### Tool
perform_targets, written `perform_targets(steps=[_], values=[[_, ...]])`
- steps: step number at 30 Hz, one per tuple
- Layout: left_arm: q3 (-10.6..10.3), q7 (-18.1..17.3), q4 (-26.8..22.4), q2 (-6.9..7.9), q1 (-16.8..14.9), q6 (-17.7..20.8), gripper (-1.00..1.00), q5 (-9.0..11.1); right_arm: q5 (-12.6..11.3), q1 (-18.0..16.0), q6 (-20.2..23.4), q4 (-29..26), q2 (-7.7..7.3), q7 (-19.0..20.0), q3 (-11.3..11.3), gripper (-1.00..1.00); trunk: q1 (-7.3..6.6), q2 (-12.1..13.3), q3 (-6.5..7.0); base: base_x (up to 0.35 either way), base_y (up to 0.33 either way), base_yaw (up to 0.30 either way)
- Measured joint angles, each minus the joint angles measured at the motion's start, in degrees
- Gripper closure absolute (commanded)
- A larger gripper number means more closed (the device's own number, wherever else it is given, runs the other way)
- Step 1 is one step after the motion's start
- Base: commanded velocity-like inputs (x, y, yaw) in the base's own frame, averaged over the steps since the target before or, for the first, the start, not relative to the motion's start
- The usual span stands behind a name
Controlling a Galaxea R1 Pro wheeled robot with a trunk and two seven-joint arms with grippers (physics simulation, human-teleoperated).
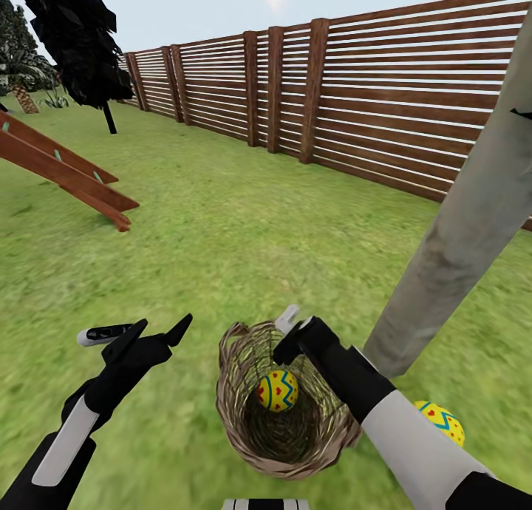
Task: Take the three Easter eggs out of the wicker basket on the lawn in the garden, then place them on the lawn next to a single tree (choose any tree) so that all three eggs are next to the same tree and none are left in the basket.
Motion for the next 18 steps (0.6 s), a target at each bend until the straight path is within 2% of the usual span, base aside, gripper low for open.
perform_targets(steps=[4, 5, 6, 7, 9, 11, 14, 16, 18], values=[[0.00, 0.00, -0.02, 0.07, 0.00, 0.03, -1.00, 0.07, 0.15, 0.01, 0.02, -0.39, -0.28, 0.22, 0.90, -1.00, 0.00, 0.00, 0.00, 0.001, 0.000, 0.001], [0.00, 0.00, -0.02, 0.07, 0.00, 0.06, -1.00, 0.08, 0.99, 0.01, -0.01, -0.33, -0.40, 0.21, 1.32, -1.00, 0.00, 0.00, 0.00, 0.000, 0.000, 0.000], [0.00, 0.00, -0.03, 0.08, 0.00, 0.07, -1.00, 0.09, 2.49, 0.01, -0.05, -0.15, -0.44, 0.19, 2.08, -1.00, 0.00, 0.00, 0.00, 0.000, 0.000, 0.000], [0.00, 0.00, -0.05, 0.08, 0.00, 0.08, -1.00, 0.09, 6.04, 0.00, -0.12, 0.48, -0.47, 0.32, 3.98, -1.00, 0.00, 0.00, 0.00, 0.000, 0.000, 0.000], [0.00, 0.00, -0.04, 0.08, 0.00, 0.08, -1.00, 0.10, 11.67, -0.04, -0.29, 1.98, -0.45, 0.54, 6.70, -1.00, 0.00, 0.00, 0.00, 0.000, 0.000, 0.000], [0.00, 0.00, -0.05, 0.08, 0.01, 0.09, -1.00, 0.10, 16.85, -0.30, -2.10, 4.56, -0.30, 1.07, 8.25, -1.00, 0.00, 0.00, 0.00, 0.000, 0.000, 0.000], [0.00, -0.01, -0.02, 0.10, 0.02, 0.09, -1.00, 0.10, 19.16, -0.51, -7.08, 8.30, -0.26, 1.91, 8.79, -1.00, 0.00, 0.00, 0.00, 0.000, 0.000, 0.000], [0.00, -0.04, -0.01, 0.14, 0.01, 0.09, -1.00, 0.10, 19.95, -0.78, -11.58, 12.89, -0.21, 2.39, 8.94, -1.00, 0.00, 0.00, 0.00, 0.000, 0.000, 0.000], [0.00, -0.05, -0.02, 0.16, 0.01, 0.09, -1.00, 0.10, 20.18, -1.43, -14.14, 16.84, -0.17, 2.60, 8.98, -1.00, 0.00, 0.00, 0.00, 0.000, 0.000, 0.000]])
